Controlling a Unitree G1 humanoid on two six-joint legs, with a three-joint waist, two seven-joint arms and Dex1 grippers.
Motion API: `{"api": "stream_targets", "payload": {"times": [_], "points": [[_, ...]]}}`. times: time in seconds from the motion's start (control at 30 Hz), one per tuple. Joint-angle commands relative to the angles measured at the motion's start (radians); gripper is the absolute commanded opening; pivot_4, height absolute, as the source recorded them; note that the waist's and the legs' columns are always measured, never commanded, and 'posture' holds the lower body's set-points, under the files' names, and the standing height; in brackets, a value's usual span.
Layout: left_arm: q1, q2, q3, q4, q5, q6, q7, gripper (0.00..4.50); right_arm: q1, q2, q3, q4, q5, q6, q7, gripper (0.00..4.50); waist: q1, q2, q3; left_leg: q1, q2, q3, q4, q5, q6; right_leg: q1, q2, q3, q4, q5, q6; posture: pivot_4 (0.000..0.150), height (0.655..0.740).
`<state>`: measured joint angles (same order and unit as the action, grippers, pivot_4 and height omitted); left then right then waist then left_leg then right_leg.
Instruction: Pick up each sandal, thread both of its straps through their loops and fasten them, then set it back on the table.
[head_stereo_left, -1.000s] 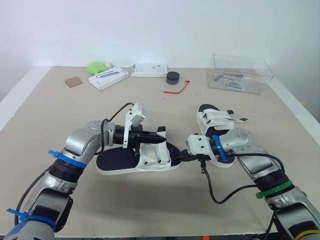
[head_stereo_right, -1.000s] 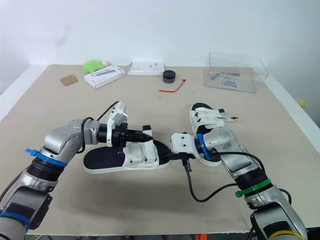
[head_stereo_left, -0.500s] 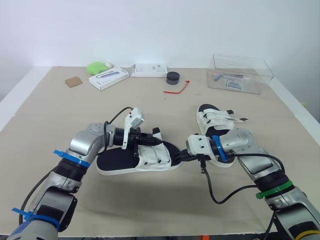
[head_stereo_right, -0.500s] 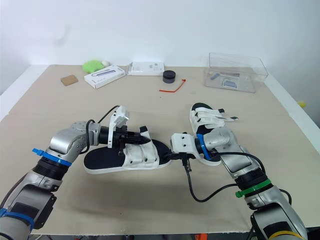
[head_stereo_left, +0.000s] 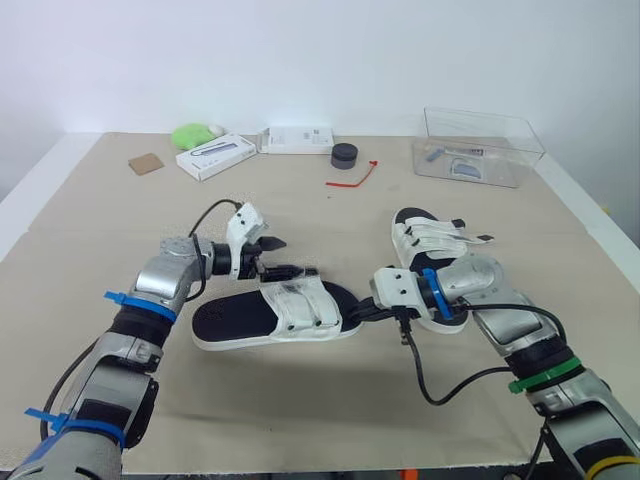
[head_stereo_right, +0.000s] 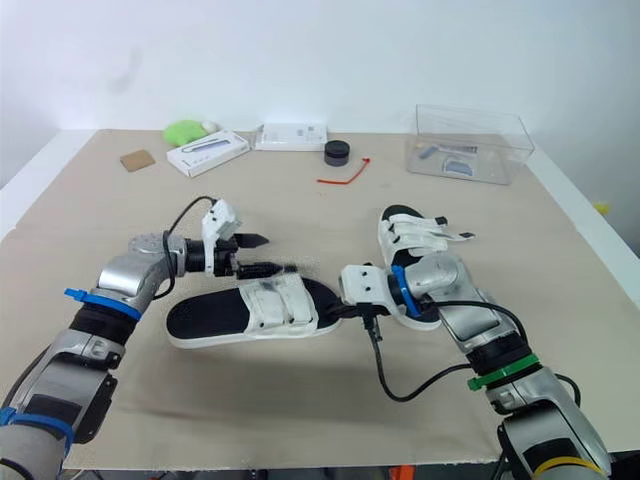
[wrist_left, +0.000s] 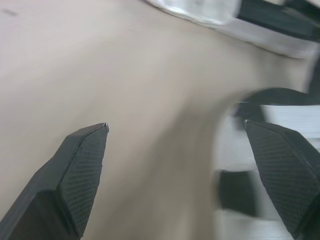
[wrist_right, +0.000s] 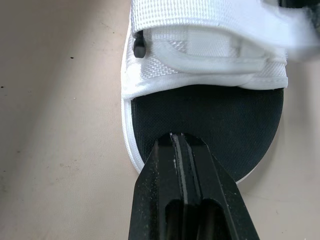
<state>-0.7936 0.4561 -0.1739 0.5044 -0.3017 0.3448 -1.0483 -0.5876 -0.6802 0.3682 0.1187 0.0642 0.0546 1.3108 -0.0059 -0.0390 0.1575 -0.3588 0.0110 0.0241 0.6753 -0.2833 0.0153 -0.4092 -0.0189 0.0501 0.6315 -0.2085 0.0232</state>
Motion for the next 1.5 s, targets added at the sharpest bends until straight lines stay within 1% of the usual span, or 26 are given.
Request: {"api": "stream_targets", "payload": {"times": [0.03, 0.17, 0.2, 0.3, 0.4, 0.57, 0.6, 0.67, 0.7, 0.8, 0.9, 1.03, 1.13, 1.2, 1.27, 1.37, 1.43, 1.47, 1.5], "points": [[-0.071, -0.031, 0.081, -0.031, -0.044, -0.069, -0.025, 4.47, 0.007, -0.005, 0.027, 0.078, -0.069, 0.007, -0.017, 0.0, -0.002, 0.0, 0.0, 0.0, 0.0, 0.0, 0.0, 0.0, 0.0, 0.0, 0.0, 0.0, 0.0, 0.0, 0.0, 0.15, 0.74], [-0.058, -0.07, 0.088, -0.138, -0.125, 0.003, -0.112, 4.47, -0.003, -0.003, 0.029, 0.092, -0.071, -0.002, -0.02, 0.0, -0.012, 0.0, 0.0, 0.0, 0.0, 0.001, 0.0, 0.001, 0.0, 0.0, -0.001, 0.0, 0.0, 0.001, 0.001, 0.15, 0.74], [-0.049, -0.077, 0.087, -0.162, -0.152, 0.045, -0.129, 4.47, -0.002, -0.004, 0.029, 0.091, -0.07, -0.001, -0.021, 0.0, -0.015, 0.0, 0.0, 0.0, 0.0, 0.001, 0.0, 0.001, -0.001, 0.0, -0.001, 0.001, 0.0, 0.001, 0.001, 0.15, 0.74], [-0.027, -0.087, 0.061, -0.196, -0.172, 0.12, -0.169, 4.47, -0.002, -0.007, 0.029, 0.092, -0.07, -0.003, -0.023, 0.0, -0.016, 0.0, 0.0, 0.0, 0.0, 0.001, 0.0, 0.001, -0.001, 0.0, 0.0, 0.002, 0.0, 0.001, 0.001, 0.15, 0.74], [-0.022, -0.1, 0.037, -0.162, -0.162, 0.173, -0.182, 3.77, 0.004, -0.01, 0.028, 0.083, -0.068, 0.001, -0.025, 0.0, -0.016, 0.0, 0.0, 0.0, 0.0, 0.001, 0.0, 0.001, 0.0, 0.0, 0.001, 0.003, 0.0, 0.001, 0.002, 0.15, 0.74], [-0.058, -0.099, -0.007, -0.074, -0.134, 0.263, -0.215, 1.63, 0.006, -0.011, 0.028, 0.081, -0.069, 0.004, -0.028, 0.0, -0.016, 0.0, 0.0, 0.0, 0.0, 0.001, 0.0, 0.001, -0.001, 0.0, 0.001, 0.003, 0.0, 0.001, 0.002, 0.15, 0.74], [-0.062, -0.094, -0.021, -0.064, -0.117, 0.257, -0.227, 1.28, 0.005, -0.011, 0.027, 0.081, -0.069, 0.004, -0.028, 0.0, -0.017, 0.0, 0.0, 0.0, -0.001, 0.001, 0.0, 0.001, -0.001, 0.0, 0.001, 0.003, 0.0, 0.001, 0.002, 0.15, 0.74], [-0.069, -0.082, -0.052, -0.039, -0.081, 0.243, -0.25, 0.38, 0.002, -0.01, 0.026, 0.083, -0.07, 0.005, -0.03, 0.0, -0.017, 0.0, 0.0, 0.0, -0.001, 0.001, 0.0, 0.001, -0.001, 0.0, 0.001, 0.003, 0.0, 0.001, 0.002, 0.15, 0.74], [-0.071, -0.076, -0.067, -0.025, -0.06, 0.225, -0.262, 0.04, 0.002, -0.01, 0.026, 0.083, -0.07, 0.005, -0.031, 0.0, -0.017, 0.0, 0.0, 0.0, -0.001, 0.001, 0.0, 0.001, -0.001, 0.0, 0.001, 0.004, 0.0, 0.001, 0.002, 0.15, 0.74], [-0.081, -0.057, -0.116, 0.056, 0.038, 0.124, -0.263, 0.04, 0.006, -0.011, 0.025, 0.077, -0.07, 0.007, -0.033, 0.0, -0.017, 0.0, 0.0, 0.0, -0.001, 0.001, 0.0, 0.001, -0.001, 0.0, 0.001, 0.004, 0.0, 0.001, 0.002, 0.15, 0.74], [-0.105, -0.051, -0.132, 0.163, 0.125, 0.02, -0.215, 0.04, 0.016, -0.014, 0.023, 0.068, -0.068, 0.009, -0.037, 0.0, -0.016, 0.0, 0.0, 0.0, -0.001, 0.001, 0.0, 0.001, -0.001, 0.0, 0.001, 0.004, 0.0, 0.001, 0.002, 0.15, 0.74], [-0.14, -0.069, -0.114, 0.3, 0.206, -0.126, -0.1, 0.04, 0.025, -0.017, 0.023, 0.062, -0.066, 0.01, -0.04, 0.0, -0.016, 0.001, 0.0, 0.001, -0.001, 0.002, 0.0, 0.001, 0.0, 0.0, 0.001, 0.005, 0.0, 0.002, 0.002, 0.15, 0.74], [-0.183, -0.089, -0.05, 0.38, 0.211, -0.209, 0.0, 0.04, 0.03, -0.017, 0.018, 0.057, -0.063, 0.016, -0.049, 0.0, -0.015, -0.001, 0.0, 0.0, 0.0, 0.002, 0.0, 0.001, 0.0, -0.001, 0.001, 0.005, 0.0, 0.002, 0.003, 0.15, 0.74], [-0.208, -0.09, -0.002, 0.392, 0.187, -0.237, 0.019, 0.04, 0.035, -0.019, 0.005, 0.05, -0.059, 0.019, -0.06, 0.0, -0.015, -0.001, 0.001, -0.001, -0.001, 0.002, 0.001, 0.001, 0.0, -0.001, 0.0, 0.004, 0.0, 0.002, 0.003, 0.15, 0.74], [-0.232, -0.08, 0.06, 0.374, 0.14, -0.23, 0.011, 0.04, 0.034, -0.028, -0.03, 0.035, -0.038, 0.036, -0.074, 0.0, -0.015, -0.002, 0.001, -0.001, -0.001, 0.002, 0.001, 0.001, 0.0, -0.001, 0.0, 0.004, 0.0, 0.003, 0.004, 0.15, 0.74], [-0.23, -0.05, 0.133, 0.287, 0.074, -0.195, -0.035, 0.04, 0.029, -0.043, -0.108, 0.0, 0.015, 0.078, -0.095, 0.0, -0.015, -0.002, 0.001, -0.004, -0.001, 0.003, 0.001, 0.001, 0.0, -0.004, 0.0, 0.005, -0.001, 0.003, 0.005, 0.15, 0.74], [-0.187, -0.024, 0.164, 0.169, 0.03, -0.176, -0.079, 0.04, 0.032, -0.052, -0.188, -0.056, 0.122, 0.203, -0.087, 0.0, -0.015, -0.001, 0.002, -0.013, -0.002, 0.003, 0.002, 0.002, -0.001, -0.012, -0.001, 0.006, 0.0, 0.004, 0.005, 0.15, 0.74], [-0.147, -0.007, 0.181, 0.073, -0.011, -0.136, -0.103, 0.04, 0.032, -0.048, -0.257, -0.091, 0.202, 0.274, -0.102, 0.0, -0.015, -0.001, 0.002, -0.019, -0.002, 0.003, 0.003, 0.002, -0.001, -0.017, -0.001, 0.006, 0.0, 0.009, -0.001, 0.15, 0.74], [-0.107, 0.009, 0.191, -0.015, -0.041, -0.103, -0.12, 0.0, 0.033, -0.044, -0.323, -0.125, 0.284, 0.35, -0.113, 0.31, -0.015, -0.001, 0.002, -0.021, -0.002, 0.003, 0.003, 0.002, -0.001, -0.02, -0.002, 0.006, 0.001, 0.009, -0.001, 0.15, 0.74]]}}
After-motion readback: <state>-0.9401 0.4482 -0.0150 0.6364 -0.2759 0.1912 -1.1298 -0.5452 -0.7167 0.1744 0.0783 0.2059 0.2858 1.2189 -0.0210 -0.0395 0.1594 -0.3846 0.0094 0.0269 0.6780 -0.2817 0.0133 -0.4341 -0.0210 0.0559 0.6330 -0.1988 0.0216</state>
